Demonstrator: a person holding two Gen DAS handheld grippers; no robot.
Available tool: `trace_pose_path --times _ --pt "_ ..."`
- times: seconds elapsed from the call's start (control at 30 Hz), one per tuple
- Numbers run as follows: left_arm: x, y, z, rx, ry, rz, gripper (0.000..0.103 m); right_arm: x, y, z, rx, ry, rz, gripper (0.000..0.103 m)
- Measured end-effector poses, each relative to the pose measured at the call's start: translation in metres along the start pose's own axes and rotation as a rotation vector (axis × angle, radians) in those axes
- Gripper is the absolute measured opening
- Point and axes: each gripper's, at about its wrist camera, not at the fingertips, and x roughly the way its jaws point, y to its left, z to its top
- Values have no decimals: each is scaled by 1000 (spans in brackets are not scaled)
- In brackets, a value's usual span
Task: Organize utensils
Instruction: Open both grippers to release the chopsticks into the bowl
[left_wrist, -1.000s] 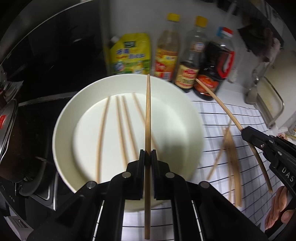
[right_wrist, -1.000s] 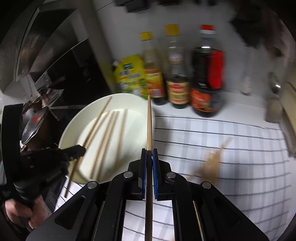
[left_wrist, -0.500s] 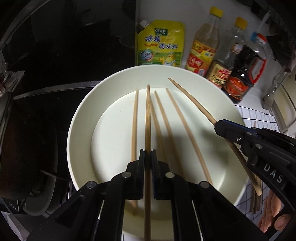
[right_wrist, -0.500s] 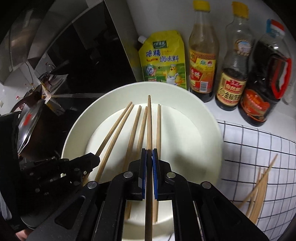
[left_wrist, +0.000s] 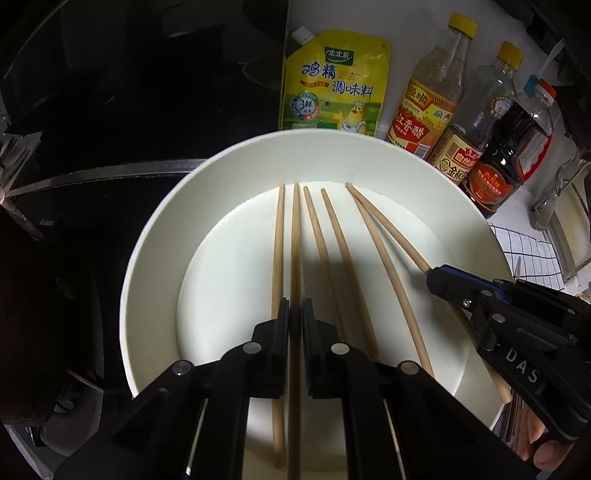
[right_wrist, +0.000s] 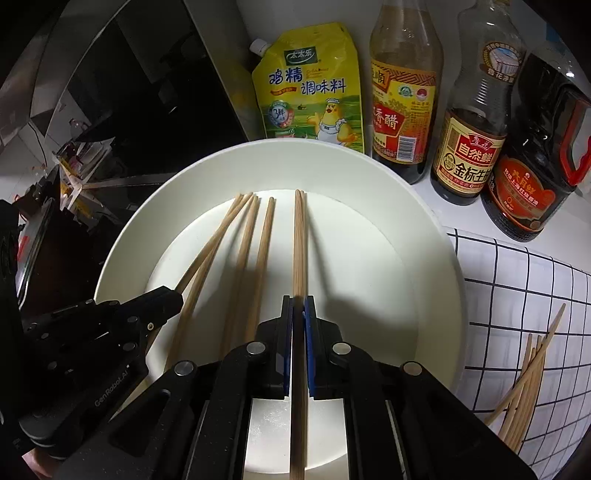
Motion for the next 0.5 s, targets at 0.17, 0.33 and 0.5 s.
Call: trace_pose_path --times 0.17,0.33,0.5 --pt "-9 2 -1 -13 -29 15 47 -14 -3 0 4 -32 -11 10" --pt "-16 11 -3 -43 -36 24 53 -27 -3 -8 -6 -48 -20 12" --pt "-27 15 -12 -42 -51 39 56 -42 -4 -22 -3 -62 -9 18"
